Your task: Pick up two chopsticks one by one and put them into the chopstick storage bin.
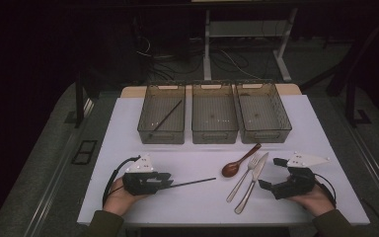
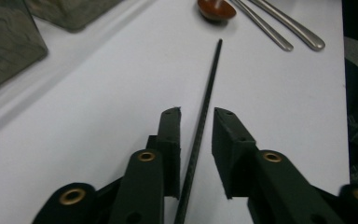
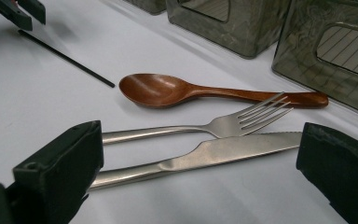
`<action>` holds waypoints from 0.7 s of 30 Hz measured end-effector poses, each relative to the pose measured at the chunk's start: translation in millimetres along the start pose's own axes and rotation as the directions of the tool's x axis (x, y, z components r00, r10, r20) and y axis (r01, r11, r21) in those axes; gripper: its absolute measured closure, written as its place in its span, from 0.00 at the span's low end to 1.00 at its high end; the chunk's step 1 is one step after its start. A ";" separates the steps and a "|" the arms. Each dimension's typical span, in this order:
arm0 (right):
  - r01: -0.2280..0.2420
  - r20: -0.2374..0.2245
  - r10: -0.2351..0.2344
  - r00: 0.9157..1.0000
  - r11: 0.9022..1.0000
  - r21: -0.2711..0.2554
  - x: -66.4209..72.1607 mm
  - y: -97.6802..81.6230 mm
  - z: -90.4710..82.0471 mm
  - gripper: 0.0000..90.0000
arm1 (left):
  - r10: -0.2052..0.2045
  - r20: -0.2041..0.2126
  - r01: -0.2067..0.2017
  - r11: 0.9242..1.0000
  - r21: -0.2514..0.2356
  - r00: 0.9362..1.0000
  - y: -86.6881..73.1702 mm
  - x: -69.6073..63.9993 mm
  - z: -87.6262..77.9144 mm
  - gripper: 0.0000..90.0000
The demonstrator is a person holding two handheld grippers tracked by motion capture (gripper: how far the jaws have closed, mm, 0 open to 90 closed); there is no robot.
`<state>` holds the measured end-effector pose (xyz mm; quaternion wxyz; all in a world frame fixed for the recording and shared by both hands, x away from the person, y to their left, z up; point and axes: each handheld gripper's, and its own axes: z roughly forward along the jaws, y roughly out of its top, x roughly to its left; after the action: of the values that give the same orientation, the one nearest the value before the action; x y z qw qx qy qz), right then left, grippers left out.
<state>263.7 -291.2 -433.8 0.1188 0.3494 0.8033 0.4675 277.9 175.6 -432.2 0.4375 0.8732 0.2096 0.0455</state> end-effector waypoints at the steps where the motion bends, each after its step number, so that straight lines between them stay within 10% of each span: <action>1: 0.000 0.000 0.000 1.000 1.000 0.000 -0.1 0.0 0.1 0.00 | -0.004 -0.001 0.004 1.000 0.008 1.000 -0.9 0.3 0.9 0.82; 21: -0.002 0.000 0.002 1.000 1.000 0.001 0.2 0.1 -0.4 0.00 | 0.020 0.023 -0.022 0.994 0.103 1.000 -9.7 5.6 15.6 0.90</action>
<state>263.3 -291.4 -433.5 0.1184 0.3503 0.8030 0.4673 284.0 171.5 -449.9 0.3938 0.8972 0.1978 0.0296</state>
